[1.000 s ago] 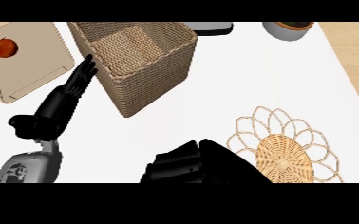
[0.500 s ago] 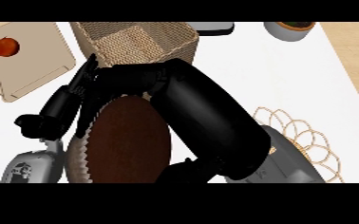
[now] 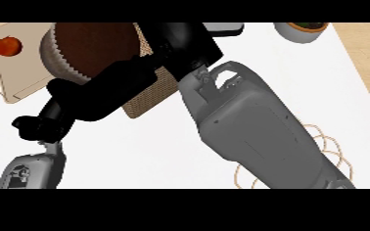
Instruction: Pick the cupcake from the placemat and place it in the basket
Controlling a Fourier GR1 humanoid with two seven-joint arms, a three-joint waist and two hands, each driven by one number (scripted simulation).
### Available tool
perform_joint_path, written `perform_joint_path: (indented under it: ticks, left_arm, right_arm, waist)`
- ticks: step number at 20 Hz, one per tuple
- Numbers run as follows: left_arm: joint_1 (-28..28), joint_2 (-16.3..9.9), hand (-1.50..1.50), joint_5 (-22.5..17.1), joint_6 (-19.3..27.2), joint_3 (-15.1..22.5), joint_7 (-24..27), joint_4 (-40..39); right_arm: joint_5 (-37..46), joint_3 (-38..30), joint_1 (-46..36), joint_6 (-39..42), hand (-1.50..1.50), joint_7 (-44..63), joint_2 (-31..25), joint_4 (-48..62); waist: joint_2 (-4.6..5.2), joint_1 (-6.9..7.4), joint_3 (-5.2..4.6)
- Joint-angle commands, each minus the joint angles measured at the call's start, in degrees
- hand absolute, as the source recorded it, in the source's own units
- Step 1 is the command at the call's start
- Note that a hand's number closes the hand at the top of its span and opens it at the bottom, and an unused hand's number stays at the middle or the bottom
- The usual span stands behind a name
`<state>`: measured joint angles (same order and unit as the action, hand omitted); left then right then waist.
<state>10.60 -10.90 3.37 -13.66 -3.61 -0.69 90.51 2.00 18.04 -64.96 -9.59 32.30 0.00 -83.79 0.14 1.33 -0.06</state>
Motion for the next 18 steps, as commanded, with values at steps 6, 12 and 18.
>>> perform_joint_path:
  ticks: [6, 12, 18]
  left_arm:
    - [-0.25, 0.31, 0.00, -0.57, -0.32, 0.16, -3.24, 2.08]
    - [0.31, 1.00, 0.00, 1.77, 0.71, 0.59, 2.13, -1.29]
    - [1.97, 0.78, 0.00, 0.46, 0.11, 0.09, -1.31, 0.30]
  right_arm:
    - [-0.70, -8.28, -10.07, -3.22, 1.50, -12.20, 0.00, 25.87]
    - [-4.14, -7.73, -13.84, -2.96, 1.50, -22.55, 0.00, 40.96]
    - [-4.85, -9.91, -16.64, -2.74, 1.50, -32.90, 0.00, 53.64]
  waist:
    - [0.22, 0.33, 0.01]
    - [0.51, 0.85, -0.03]
    - [0.74, 1.69, -0.02]
